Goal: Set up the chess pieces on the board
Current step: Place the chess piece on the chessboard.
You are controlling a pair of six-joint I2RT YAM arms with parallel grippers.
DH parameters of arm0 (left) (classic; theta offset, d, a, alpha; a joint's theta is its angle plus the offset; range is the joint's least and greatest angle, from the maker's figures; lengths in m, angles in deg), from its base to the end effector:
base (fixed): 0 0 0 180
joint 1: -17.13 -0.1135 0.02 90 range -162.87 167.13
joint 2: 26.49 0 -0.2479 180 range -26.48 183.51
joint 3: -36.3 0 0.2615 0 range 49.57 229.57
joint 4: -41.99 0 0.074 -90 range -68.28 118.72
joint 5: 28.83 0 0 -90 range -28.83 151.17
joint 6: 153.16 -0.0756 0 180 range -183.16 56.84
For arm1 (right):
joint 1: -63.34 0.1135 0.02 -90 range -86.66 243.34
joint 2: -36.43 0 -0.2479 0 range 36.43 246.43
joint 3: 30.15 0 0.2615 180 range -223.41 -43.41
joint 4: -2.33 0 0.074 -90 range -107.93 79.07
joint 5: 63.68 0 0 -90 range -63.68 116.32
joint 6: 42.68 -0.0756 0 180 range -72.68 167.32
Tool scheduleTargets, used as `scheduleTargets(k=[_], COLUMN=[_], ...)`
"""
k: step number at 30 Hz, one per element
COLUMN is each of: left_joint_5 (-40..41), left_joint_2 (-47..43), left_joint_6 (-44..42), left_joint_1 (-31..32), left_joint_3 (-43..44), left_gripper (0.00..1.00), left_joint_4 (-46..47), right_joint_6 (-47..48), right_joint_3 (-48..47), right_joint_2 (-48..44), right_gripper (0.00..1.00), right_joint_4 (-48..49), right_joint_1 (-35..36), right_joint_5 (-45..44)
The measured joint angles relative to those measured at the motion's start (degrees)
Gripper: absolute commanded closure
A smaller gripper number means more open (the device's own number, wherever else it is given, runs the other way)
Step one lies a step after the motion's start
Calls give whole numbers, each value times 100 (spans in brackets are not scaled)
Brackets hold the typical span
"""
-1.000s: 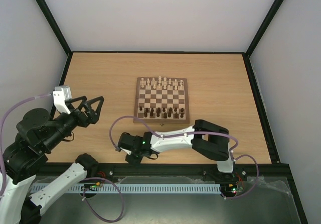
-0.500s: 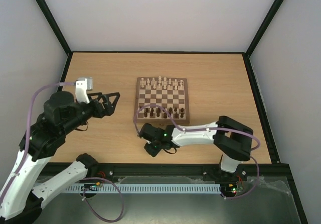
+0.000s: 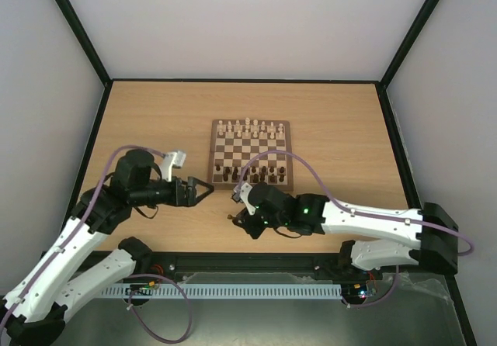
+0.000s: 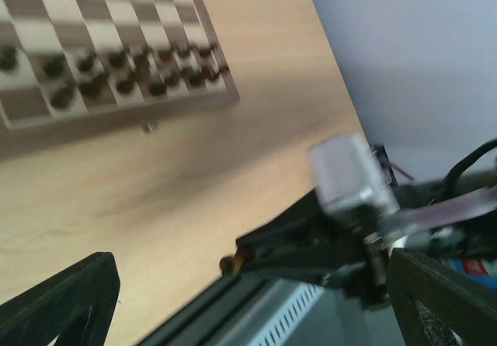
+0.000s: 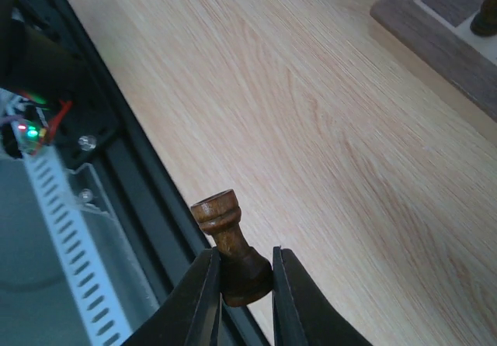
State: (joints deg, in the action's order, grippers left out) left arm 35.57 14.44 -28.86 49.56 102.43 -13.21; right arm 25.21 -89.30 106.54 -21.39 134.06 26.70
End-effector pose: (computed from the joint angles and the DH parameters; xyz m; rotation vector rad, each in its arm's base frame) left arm 0.1449 -0.1308 0.3162 0.2572 2.2443 -1.1362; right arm 0.1037 0.2979 0.2118 -0.9628 2.1221 0.8900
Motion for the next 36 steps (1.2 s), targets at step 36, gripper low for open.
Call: scheduleTargets(k=[36], left_joint_5=[-3058], left_joint_2=[37], left_joint_6=[553], left_joint_1=[-122], left_joint_3=[-2533], left_gripper=[37], left_joint_4=[1971], right_joint_6=[420], right_joint_3=[-732], right_joint_2=[435], right_gripper=[84], right_joint_4=[-101], right_joint_1=[-15], right_joint_5=[802])
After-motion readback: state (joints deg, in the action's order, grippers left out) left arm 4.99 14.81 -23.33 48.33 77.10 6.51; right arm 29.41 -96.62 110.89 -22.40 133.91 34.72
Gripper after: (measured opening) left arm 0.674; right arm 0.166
